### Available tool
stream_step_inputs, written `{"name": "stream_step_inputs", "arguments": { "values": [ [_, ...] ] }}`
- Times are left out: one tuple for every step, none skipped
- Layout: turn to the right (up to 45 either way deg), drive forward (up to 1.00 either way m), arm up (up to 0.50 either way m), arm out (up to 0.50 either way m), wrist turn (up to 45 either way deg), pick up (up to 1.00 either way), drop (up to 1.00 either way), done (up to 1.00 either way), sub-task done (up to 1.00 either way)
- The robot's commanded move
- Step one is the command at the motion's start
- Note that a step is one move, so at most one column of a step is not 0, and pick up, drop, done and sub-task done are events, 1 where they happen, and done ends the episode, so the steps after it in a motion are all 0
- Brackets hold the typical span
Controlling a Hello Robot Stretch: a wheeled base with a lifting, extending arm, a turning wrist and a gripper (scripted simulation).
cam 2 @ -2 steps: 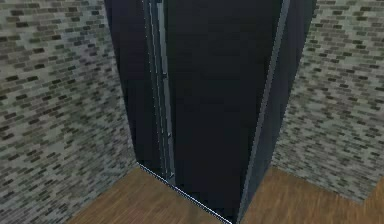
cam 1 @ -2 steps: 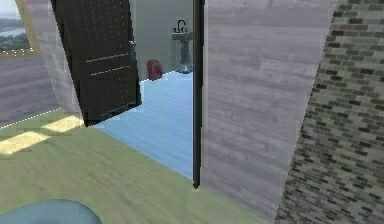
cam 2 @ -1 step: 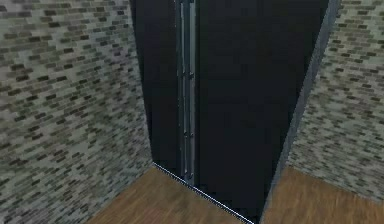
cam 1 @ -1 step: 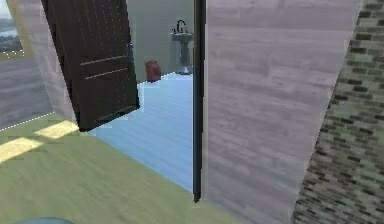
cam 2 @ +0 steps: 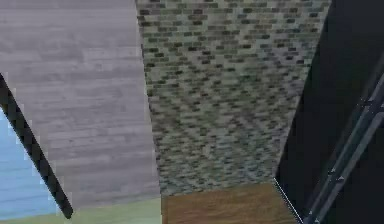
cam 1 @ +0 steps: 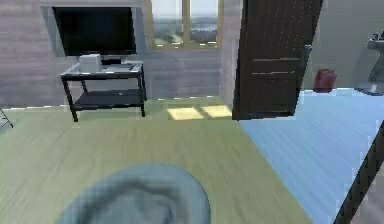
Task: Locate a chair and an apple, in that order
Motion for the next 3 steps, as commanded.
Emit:
{"name": "stream_step_inputs", "arguments": {
  "values": [
    [-45.0, 0.0, 0.0, 0.0, 0.0, 0.0, 0.0, 0.0, 0.0],
    [-45.0, 0.0, 0.0, 0.0, 0.0, 0.0, 0.0, 0.0, 0.0],
    [-18.0, 0.0, 0.0, 0.0, 0.0, 0.0, 0.0, 0.0, 0.0]
  ]
}}
